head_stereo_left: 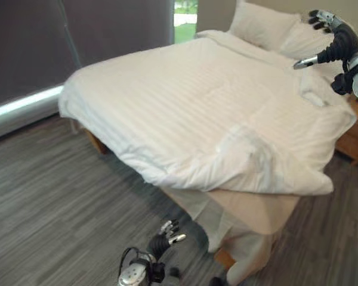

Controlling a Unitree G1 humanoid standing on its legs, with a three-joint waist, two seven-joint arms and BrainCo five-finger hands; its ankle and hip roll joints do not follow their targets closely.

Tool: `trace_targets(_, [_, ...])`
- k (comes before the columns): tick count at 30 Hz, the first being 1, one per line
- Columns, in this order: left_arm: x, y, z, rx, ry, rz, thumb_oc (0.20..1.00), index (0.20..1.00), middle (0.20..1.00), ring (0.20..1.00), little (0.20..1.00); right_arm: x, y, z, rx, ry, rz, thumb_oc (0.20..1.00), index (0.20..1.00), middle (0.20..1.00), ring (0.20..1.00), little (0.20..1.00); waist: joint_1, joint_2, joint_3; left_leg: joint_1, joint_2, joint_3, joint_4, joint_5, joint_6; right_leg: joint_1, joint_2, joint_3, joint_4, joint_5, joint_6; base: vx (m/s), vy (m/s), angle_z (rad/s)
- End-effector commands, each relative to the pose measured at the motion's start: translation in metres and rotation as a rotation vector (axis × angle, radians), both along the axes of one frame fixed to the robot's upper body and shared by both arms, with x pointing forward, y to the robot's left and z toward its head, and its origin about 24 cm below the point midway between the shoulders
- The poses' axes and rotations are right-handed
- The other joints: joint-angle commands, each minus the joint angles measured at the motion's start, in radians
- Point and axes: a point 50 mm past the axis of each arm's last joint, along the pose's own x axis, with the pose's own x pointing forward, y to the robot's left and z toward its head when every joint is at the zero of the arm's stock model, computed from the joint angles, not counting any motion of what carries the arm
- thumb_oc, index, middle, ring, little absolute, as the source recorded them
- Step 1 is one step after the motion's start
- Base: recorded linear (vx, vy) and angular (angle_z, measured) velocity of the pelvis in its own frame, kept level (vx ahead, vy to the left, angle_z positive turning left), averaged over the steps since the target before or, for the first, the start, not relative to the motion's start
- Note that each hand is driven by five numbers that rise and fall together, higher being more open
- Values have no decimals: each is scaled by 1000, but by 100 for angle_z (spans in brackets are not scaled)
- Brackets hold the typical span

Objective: Making the bed.

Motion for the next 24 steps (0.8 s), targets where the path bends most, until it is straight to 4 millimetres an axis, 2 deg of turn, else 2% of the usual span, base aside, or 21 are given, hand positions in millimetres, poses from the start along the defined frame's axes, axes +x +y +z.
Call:
trace_targets(1, [34, 14, 28, 15, -143, -13, 1000, 1000, 1000, 1000, 1000, 4, 11, 19, -101, -62, -77, 1000, 1000, 1000, 1000, 1000, 24, 17, 52, -24, -1, -50, -28, 24, -28, 1, -93, -100, 19, 71, 91, -97, -10, -7])
trace_targets(5, [39, 14, 30, 37, -148, -43, 1000, 1000, 1000, 1000, 1000, 10, 9, 29, -185, -52, -209, 1000, 1000, 1000, 1000, 1000, 44, 21, 77, -89, -3, -79, -28, 41, -34, -55, -87, -107, 19, 77, 91, -65, 3, 28])
trace_targets(7, [39, 15, 31, 40, -151, -42, 1000, 1000, 1000, 1000, 1000, 12, 13, 29, -195, -42, -208, 1000, 1000, 1000, 1000, 1000, 50, 21, 82, -104, -3, -85, -28, 44, -35, -71, -87, -107, 19, 80, 91, -20, 4, 12])
trace_targets(11, [41, 13, 33, 36, -160, -40, 1000, 1000, 1000, 1000, 1000, 16, 11, 18, -195, 5, -233, 1000, 1000, 1000, 1000, 1000, 54, 26, 96, -134, -6, -99, -28, 52, -37, -97, -85, -103, 19, 82, 88, -8, 2, 4])
trace_targets(13, [44, 10, 33, 40, -161, -55, 1000, 1000, 1000, 1000, 1000, 16, -2, 10, -228, 46, -311, 1000, 1000, 1000, 1000, 1000, 52, 34, 115, -160, -13, -117, -28, 61, -38, -120, -83, -95, 19, 83, 86, -35, 10, 1])
trace_targets(20, [47, 7, 32, 54, -152, -79, 1000, 1000, 1000, 1000, 1000, 14, -24, -4, -246, 136, -403, 1000, 1000, 1000, 1000, 1000, 44, 44, 125, -188, -20, -140, -28, 68, -37, -149, -81, -81, 19, 85, 83, -1, 0, 11])
trace_targets(24, [48, 4, 31, 49, -147, -84, 1000, 1000, 1000, 1000, 1000, 18, -15, -15, -255, 173, -358, 1000, 1000, 1000, 1000, 1000, 33, 46, 131, -198, -23, -136, -28, 69, -35, -167, -77, -62, 19, 86, 80, 0, 1, -1])
